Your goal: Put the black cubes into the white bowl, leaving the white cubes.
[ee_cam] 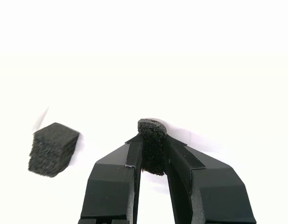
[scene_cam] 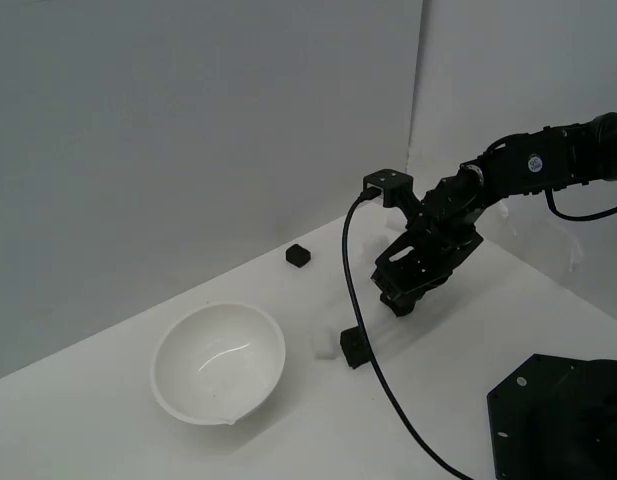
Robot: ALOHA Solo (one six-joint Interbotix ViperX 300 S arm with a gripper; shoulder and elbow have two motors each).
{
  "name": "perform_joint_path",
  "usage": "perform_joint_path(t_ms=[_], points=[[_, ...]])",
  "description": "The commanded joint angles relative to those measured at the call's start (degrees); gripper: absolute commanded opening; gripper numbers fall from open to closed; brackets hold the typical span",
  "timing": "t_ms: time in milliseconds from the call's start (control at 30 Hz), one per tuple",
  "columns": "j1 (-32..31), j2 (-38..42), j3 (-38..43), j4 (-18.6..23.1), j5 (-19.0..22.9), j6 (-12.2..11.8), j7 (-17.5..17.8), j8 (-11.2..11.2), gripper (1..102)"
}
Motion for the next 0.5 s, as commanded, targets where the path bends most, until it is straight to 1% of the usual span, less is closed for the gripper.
perform_joint_path(t_ms=[0,100,200,333,467], points=[[-0.7,3.69,4.22,-1.41,-1.49,-1.14,2.2,0.09,3],[-1.23,8.09,8.44,-2.55,-2.55,-1.23,5.54,0.09,3],[-2.46,12.74,13.18,-3.96,-3.87,-1.67,7.73,-0.09,3],[-5.98,17.93,18.46,-5.98,-5.98,-3.08,8.79,-0.7,3],[-10.81,20.21,20.65,-7.91,-7.91,-3.78,8.96,-2.64,3]])
